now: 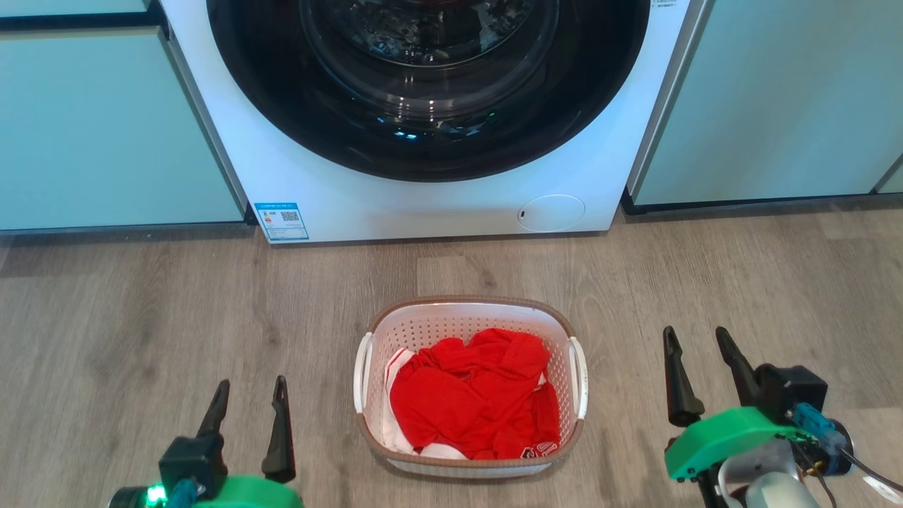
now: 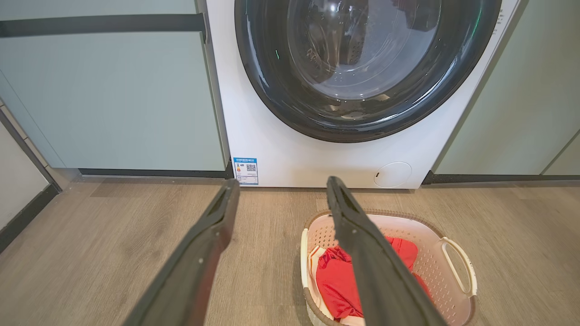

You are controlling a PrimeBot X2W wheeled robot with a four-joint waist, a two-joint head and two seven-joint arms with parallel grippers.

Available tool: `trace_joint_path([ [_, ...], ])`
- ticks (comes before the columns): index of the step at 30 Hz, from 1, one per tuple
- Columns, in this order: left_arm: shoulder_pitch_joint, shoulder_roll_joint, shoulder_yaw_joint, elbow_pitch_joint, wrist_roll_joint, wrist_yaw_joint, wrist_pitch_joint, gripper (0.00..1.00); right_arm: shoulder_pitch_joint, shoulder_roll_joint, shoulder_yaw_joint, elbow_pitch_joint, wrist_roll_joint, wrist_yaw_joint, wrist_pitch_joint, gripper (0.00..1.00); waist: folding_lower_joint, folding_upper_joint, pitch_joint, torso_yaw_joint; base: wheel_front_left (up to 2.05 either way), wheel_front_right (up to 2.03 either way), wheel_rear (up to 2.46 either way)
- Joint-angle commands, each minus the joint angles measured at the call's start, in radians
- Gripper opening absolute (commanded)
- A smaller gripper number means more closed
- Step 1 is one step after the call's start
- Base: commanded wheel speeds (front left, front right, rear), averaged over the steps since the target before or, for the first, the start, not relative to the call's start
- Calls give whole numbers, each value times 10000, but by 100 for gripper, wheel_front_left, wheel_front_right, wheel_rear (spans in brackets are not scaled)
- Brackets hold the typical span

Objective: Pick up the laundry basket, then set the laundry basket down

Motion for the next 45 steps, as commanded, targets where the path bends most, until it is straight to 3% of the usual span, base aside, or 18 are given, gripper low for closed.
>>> trace_joint_path([
  [1,-334,-57,317,-291,108,-26,-80,100,-222,-64,159,-315,-60,69,-105,100,1,-1,-3,-4,0,0,0],
  [8,-391,-62,345,-382,128,-144,-80,100,-240,-64,84,-343,-72,69,-105,100,1,-1,7,22,0,0,0],
  [9,-3,-2,18,-24,72,-100,0,0,-2,0,-127,-2,3,0,0,0,1,-1,6,21,0,0,0],
  [13,41,-3,7,532,-111,-103,83,0,114,37,-120,521,173,-1,63,0,1,-1,5,22,0,0,0],
  [45,-670,126,422,687,-3939,-495,836,0,-155,-113,-424,328,3651,17,834,0,1,-1,-3,23,0,0,0],
])
